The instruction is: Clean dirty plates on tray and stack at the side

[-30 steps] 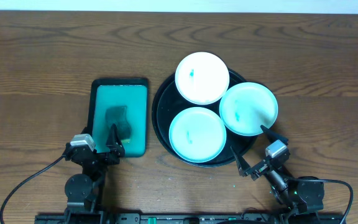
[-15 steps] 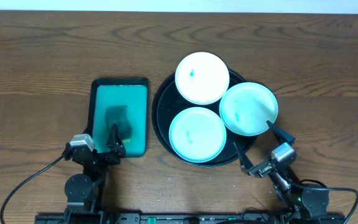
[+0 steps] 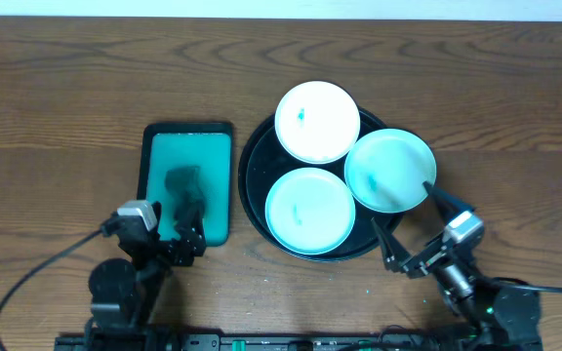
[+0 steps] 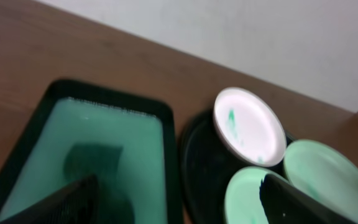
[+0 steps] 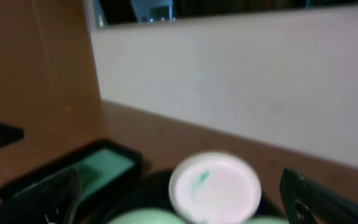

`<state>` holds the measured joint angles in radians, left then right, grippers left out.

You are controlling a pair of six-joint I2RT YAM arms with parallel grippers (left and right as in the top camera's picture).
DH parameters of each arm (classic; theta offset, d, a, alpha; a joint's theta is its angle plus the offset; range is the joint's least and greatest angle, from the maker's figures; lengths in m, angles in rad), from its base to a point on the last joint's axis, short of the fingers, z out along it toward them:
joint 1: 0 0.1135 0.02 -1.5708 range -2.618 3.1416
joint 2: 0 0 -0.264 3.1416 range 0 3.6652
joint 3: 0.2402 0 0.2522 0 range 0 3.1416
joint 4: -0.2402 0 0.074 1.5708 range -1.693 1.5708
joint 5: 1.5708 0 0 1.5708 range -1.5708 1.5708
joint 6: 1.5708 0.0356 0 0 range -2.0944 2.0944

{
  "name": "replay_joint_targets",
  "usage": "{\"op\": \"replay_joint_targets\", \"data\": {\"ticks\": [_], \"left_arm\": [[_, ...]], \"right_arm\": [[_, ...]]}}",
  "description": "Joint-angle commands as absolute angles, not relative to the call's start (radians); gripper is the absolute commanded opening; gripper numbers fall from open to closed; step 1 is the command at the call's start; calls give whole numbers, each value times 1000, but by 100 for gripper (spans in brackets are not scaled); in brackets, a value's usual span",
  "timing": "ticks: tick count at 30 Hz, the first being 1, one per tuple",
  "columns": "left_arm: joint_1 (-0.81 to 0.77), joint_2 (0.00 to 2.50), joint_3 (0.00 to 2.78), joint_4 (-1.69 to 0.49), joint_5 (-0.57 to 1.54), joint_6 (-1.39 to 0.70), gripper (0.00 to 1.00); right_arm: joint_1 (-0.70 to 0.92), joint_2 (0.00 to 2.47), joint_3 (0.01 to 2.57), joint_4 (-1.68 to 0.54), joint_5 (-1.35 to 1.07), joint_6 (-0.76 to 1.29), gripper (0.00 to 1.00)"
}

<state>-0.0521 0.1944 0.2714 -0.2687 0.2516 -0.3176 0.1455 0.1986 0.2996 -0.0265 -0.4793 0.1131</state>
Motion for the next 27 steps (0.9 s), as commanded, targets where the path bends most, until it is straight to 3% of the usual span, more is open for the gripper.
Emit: {"op": "replay_joint_targets", "data": {"ticks": [1, 6, 9, 15, 20, 24, 27], "left_arm": [[-47, 459, 577, -489, 249, -318, 83], [-47, 795, 963, -904, 251, -315, 83], [-47, 925, 1089, -1052, 251, -296, 83], [-47, 995, 1106, -1138, 255, -237, 83], [-47, 991, 1106, -1162, 254, -237, 82], [-47, 975, 1106, -1154, 253, -236, 83], [-47, 970, 1106, -1158, 253, -237, 83]], "right_arm": [[138, 459, 591, -199, -554, 73, 99], [138, 829, 960, -576, -684, 73, 99], [138, 985, 1037, -603, -730, 124, 99], [185, 1126, 1031, -672, -833, 65, 99], [421, 1310, 1018, -883, -454, 65, 99], [522, 1449, 1018, -887, -115, 306, 99], [525, 1589, 1018, -892, -49, 475, 99]]}}
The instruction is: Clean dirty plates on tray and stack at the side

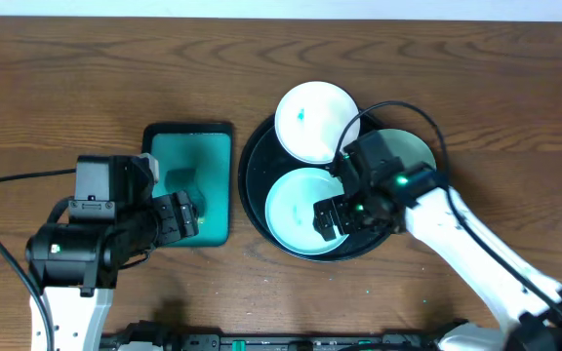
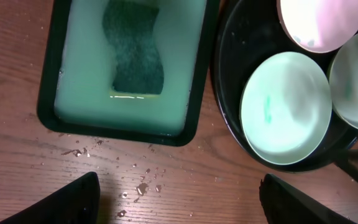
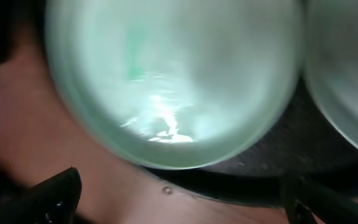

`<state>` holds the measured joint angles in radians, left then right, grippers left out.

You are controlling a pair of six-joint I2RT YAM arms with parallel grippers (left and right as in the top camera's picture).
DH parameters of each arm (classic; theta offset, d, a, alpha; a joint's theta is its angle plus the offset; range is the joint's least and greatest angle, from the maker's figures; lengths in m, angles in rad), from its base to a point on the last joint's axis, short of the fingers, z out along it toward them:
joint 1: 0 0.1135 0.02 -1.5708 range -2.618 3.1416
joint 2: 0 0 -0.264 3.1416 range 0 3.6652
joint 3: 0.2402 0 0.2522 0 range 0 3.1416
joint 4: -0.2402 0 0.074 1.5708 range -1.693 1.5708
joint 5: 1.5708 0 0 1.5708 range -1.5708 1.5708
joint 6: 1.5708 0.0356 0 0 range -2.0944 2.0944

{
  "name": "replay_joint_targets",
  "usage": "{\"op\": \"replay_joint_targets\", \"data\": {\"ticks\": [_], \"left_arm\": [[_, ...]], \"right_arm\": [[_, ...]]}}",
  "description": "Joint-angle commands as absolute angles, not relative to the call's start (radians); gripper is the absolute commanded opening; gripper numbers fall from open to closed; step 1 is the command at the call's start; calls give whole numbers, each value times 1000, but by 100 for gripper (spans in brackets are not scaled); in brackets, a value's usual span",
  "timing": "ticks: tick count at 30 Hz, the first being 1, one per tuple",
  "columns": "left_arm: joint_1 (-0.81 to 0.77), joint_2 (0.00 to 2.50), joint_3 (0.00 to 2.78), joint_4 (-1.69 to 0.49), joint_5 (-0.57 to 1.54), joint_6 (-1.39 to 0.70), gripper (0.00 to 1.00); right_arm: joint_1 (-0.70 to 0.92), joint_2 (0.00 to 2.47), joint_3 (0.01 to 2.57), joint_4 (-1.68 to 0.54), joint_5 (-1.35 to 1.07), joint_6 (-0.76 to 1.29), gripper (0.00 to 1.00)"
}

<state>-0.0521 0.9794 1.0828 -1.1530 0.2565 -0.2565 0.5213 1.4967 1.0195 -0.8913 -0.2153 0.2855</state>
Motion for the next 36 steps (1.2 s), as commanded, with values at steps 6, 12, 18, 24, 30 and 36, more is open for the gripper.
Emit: {"op": "replay_joint_targets", "data": {"ticks": [6, 12, 18, 24, 30, 36], "left_arm": [[-47, 972, 1106, -1162, 253, -236, 83], [-47, 986, 1105, -1158, 250, -236, 82], [-47, 1051, 1068, -1147, 210, -246, 73], [-47, 1215, 998, -1017, 133, -306, 66], [-47, 1492, 952, -844, 104, -313, 60], [-47, 1742, 952, -679, 112, -312, 49]], "right_arm": [[486, 1757, 1018, -850, -49, 498, 35], [479, 1880, 1018, -774, -50, 476, 9], [422, 1880, 1018, -717, -50, 478, 1], [413, 1880, 1018, -721, -50, 470, 1], [413, 1880, 1018, -722, -50, 470, 1], [413, 1880, 1018, -726, -51, 470, 1]]}}
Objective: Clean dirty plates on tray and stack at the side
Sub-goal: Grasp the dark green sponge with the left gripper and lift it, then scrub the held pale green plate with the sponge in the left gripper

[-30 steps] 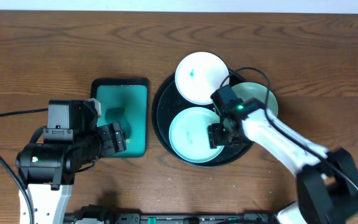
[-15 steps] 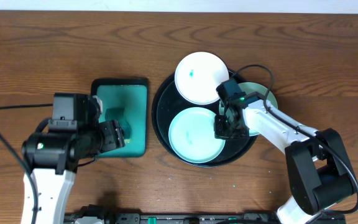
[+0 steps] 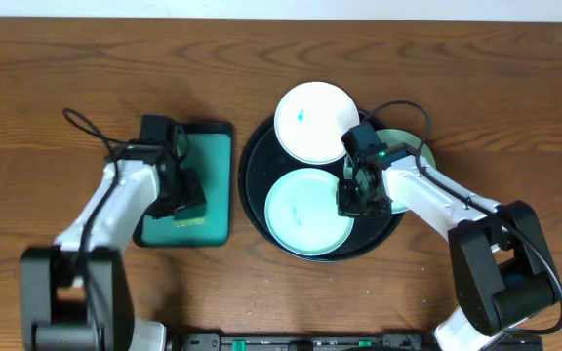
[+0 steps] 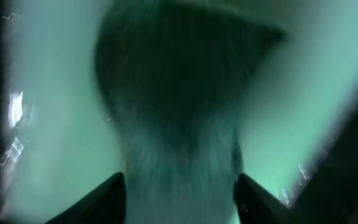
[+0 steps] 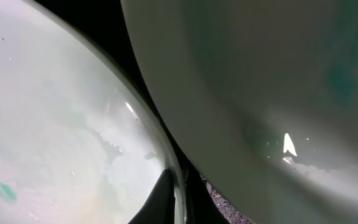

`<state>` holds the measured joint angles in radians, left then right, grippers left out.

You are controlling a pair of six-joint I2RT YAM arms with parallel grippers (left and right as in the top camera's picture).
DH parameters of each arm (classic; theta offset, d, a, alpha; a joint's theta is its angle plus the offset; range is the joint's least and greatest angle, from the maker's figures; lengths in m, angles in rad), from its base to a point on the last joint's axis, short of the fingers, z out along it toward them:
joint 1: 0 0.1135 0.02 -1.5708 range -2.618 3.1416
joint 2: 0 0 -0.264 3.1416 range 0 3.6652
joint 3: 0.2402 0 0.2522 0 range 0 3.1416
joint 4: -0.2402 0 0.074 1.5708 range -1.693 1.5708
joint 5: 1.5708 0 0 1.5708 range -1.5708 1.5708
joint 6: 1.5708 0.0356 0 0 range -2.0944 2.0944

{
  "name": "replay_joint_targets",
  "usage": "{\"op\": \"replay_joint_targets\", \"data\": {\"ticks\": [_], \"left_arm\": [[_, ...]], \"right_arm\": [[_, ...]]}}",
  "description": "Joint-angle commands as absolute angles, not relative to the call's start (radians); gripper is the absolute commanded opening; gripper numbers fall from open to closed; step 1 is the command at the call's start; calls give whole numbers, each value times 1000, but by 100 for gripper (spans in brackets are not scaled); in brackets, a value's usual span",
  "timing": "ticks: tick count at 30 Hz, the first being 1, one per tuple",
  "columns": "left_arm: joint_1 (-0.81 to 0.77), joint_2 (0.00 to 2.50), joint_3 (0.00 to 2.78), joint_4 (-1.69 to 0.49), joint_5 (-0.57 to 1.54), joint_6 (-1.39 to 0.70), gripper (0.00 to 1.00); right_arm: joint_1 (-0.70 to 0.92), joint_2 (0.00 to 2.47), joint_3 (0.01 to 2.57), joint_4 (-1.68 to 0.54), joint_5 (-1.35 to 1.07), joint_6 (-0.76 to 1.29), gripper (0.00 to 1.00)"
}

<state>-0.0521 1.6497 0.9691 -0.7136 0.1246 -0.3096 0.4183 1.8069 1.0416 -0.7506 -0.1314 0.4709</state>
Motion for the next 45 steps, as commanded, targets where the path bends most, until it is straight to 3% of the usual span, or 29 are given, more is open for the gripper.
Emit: {"op": "replay_joint_targets", "data": {"ticks": [1, 2, 3, 4, 14, 27, 30, 34, 45], "left_arm": [[-47, 1766, 952, -666, 112, -312, 45], [-47, 1791, 953, -654, 112, -312, 37], [-47, 1806, 954, -650, 115, -312, 14], [-47, 1810, 956, -651, 121, -312, 8], [-56, 1651, 1130, -884, 157, -311, 7], [-151, 1562, 1130, -897, 96, -313, 7], [-171, 1562, 1130, -892, 179, -344, 7], [-267, 1564, 1105, -785, 405, -392, 7], [-586, 1759, 1036, -406, 495, -696, 7]], "right_arm": [[414, 1880, 1018, -726, -54, 470, 1], [414, 1880, 1018, -726, -54, 470, 1], [414, 1880, 1018, -726, -54, 470, 1], [414, 1880, 1018, -727, -54, 470, 1], [414, 1880, 1018, -736, -54, 469, 1], [414, 1880, 1018, -736, -53, 469, 1], [414, 1880, 1018, -736, -53, 469, 1], [414, 1880, 1018, -736, -53, 470, 1], [414, 1880, 1018, -753, -54, 470, 1]]}}
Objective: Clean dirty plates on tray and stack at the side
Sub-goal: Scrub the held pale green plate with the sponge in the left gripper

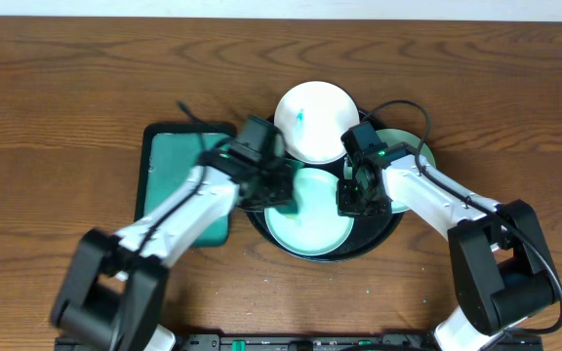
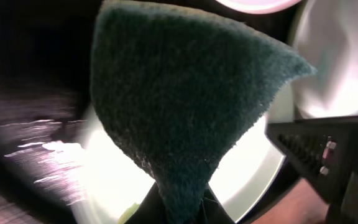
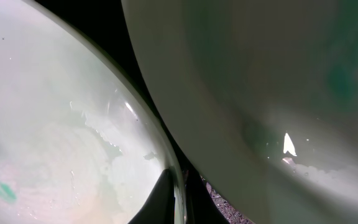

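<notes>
On the round black tray (image 1: 258, 219) lie three plates: a white one (image 1: 312, 117) at the back with a green smear, a pale green one (image 1: 310, 226) at the front, and a green one (image 1: 408, 148) on the right. My left gripper (image 1: 279, 188) is shut on a dark green sponge (image 2: 179, 106), which hangs over the front plate's (image 2: 253, 168) left side. The right gripper (image 3: 180, 196) is shut on that plate's (image 3: 61, 124) right rim, next to the green plate (image 3: 260, 93). Green smears show on the front plate's surface.
A rectangular black tray of green soapy water (image 1: 164, 171) lies left of the round tray, partly under my left arm. The right arm (image 1: 437, 200) crosses the green plate. Bare wooden table (image 1: 515, 107) lies to the right and behind.
My left gripper was down on the sponge in the soapy-water tray. Now it holds the sponge over the front plate on the round tray. The right gripper still pinches that plate's rim.
Both grippers stood open near the table's front edge. Then the left hung open above the water tray and the right above the front plate. Then the left was at the sponge and the right shut on the plate's rim. Now the sponge is over that plate.
</notes>
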`<state>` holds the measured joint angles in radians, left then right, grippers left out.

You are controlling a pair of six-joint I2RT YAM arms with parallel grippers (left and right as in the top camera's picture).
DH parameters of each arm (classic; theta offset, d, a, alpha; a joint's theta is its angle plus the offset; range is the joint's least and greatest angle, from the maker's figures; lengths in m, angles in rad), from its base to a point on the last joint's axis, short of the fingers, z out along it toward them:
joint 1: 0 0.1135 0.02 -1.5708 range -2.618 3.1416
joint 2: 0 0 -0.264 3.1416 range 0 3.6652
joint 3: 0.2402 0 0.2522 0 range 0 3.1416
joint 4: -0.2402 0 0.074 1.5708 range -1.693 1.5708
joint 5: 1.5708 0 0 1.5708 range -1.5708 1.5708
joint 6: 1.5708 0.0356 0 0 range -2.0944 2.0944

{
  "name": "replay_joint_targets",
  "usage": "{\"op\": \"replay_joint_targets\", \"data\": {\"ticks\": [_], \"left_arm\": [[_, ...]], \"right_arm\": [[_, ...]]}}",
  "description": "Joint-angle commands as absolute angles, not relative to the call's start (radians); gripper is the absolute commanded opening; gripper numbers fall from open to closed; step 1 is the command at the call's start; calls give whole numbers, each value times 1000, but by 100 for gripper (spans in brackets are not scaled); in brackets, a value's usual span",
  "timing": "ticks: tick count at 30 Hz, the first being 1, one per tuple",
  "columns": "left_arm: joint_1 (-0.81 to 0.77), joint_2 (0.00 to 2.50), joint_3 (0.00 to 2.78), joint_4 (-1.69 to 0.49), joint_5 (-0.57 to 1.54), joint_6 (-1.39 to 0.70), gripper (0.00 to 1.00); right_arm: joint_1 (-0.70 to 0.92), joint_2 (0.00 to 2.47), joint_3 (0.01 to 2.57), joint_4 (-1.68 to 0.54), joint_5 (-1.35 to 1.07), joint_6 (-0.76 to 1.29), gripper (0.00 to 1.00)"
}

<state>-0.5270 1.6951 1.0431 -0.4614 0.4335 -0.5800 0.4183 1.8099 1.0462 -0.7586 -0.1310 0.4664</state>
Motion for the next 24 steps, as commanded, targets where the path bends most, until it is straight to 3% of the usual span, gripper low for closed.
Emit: {"op": "replay_joint_targets", "data": {"ticks": [1, 5, 9, 17, 24], "left_arm": [[-609, 1792, 1036, -374, 513, -717, 7], [-678, 1903, 1036, -246, 641, -745, 7], [-668, 1916, 1036, -279, 616, -746, 7], [-554, 1904, 1058, -606, 126, -671, 7], [-529, 1901, 1130, -687, 52, -596, 7]], "right_arm": [[414, 1880, 1018, -754, -54, 470, 1], [414, 1880, 1018, -756, -54, 470, 1], [414, 1880, 1018, -756, -54, 470, 1], [414, 1880, 1018, -756, -54, 466, 1], [414, 1880, 1018, -759, -53, 466, 1]]}}
